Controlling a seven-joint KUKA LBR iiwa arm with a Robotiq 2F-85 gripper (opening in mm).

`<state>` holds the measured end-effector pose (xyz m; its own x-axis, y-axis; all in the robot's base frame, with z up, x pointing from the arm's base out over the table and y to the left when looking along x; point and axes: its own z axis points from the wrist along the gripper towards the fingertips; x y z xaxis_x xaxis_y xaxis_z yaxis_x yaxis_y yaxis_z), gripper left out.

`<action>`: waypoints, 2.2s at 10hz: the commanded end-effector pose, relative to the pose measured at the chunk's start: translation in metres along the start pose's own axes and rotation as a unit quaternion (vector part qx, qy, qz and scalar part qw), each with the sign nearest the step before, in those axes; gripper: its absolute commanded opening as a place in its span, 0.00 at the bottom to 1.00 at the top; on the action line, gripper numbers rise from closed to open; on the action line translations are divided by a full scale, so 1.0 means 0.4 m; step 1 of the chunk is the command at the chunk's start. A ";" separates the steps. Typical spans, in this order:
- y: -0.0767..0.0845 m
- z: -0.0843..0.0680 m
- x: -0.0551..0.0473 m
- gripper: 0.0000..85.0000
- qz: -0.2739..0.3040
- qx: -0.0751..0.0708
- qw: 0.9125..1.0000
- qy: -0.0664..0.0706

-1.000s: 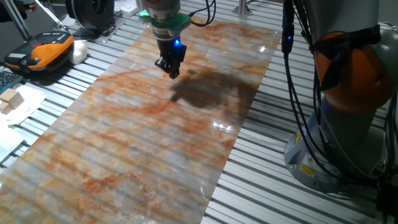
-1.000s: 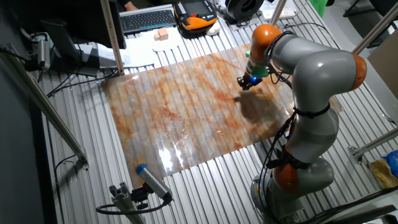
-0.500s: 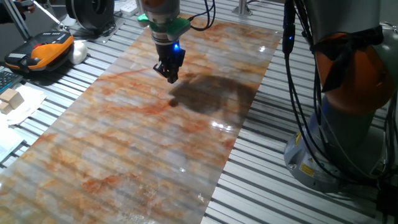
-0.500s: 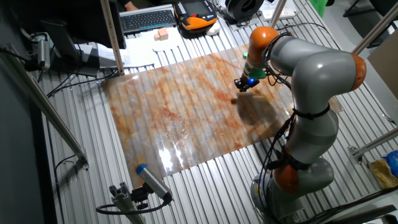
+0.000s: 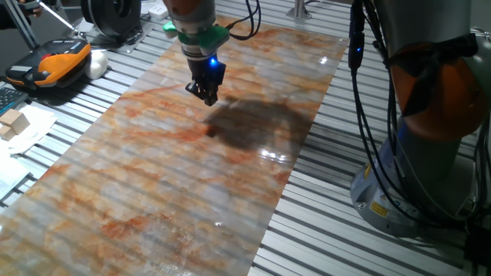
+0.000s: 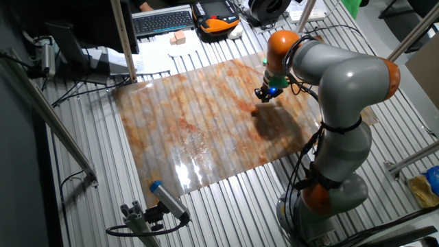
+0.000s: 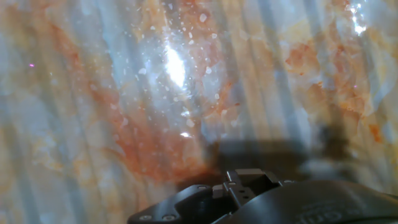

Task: Pick up the small block on the left and move it to the right

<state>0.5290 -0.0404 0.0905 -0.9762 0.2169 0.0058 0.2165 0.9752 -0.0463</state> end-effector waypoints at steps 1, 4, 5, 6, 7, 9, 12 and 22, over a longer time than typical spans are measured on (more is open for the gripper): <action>0.001 0.001 0.001 0.00 0.000 0.003 1.000 -0.001; 0.002 0.003 0.005 0.00 0.002 0.003 1.000 -0.002; 0.002 0.003 0.005 0.00 0.002 0.007 1.000 -0.004; 0.002 0.003 0.005 0.00 0.001 0.008 1.000 -0.005; 0.002 0.003 0.005 0.00 -0.001 0.010 1.000 -0.006; 0.002 0.003 0.005 0.00 -0.014 0.015 1.000 -0.005; 0.002 0.003 0.005 0.00 -0.031 -0.018 0.999 0.003; 0.002 0.003 0.005 0.00 -0.037 0.000 0.999 0.006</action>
<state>0.5274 -0.0389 0.0894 -0.9893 0.1441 0.0209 0.1430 0.9887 -0.0440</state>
